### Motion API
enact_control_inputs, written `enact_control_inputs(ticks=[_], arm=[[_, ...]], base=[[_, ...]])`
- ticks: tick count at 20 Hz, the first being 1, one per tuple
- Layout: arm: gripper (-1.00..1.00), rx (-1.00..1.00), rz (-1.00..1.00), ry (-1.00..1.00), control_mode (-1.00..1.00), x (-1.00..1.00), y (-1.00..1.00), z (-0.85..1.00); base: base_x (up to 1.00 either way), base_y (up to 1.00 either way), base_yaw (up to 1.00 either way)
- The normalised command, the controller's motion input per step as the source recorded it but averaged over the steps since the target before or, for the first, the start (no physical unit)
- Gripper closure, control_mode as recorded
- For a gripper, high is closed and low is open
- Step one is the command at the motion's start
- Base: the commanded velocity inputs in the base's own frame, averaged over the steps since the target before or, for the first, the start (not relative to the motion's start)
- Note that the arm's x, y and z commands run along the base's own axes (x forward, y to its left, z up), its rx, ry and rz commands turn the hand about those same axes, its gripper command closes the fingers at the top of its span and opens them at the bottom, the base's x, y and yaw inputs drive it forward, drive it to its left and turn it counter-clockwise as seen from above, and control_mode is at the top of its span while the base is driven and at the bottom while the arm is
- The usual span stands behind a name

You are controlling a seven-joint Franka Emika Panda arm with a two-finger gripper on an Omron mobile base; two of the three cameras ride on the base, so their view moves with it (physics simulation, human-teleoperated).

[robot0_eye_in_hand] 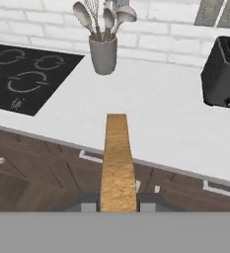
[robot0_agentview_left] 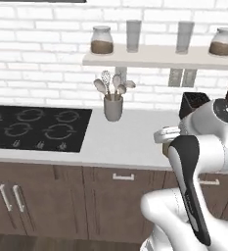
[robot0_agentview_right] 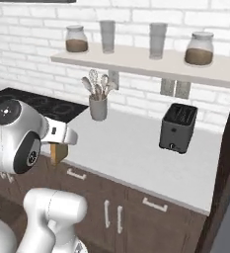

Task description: Start the toaster. Once the lever pops up, take the bread to the plate on the dining counter.

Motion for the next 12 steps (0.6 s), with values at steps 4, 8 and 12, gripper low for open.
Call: enact_control_inputs(ticks=[4,8,12], arm=[[1.0,0.0,0.0,0.0,1.0,0.0,0.0,0.0],[1.0,0.0,0.0,0.0,1.0,0.0,0.0,0.0],[1.0,0.0,0.0,0.0,1.0,0.0,0.0,0.0]], base=[[-0.2,0.65,0.9],[-0.2,0.35,0.98],[-0.19,0.02,1.0]])
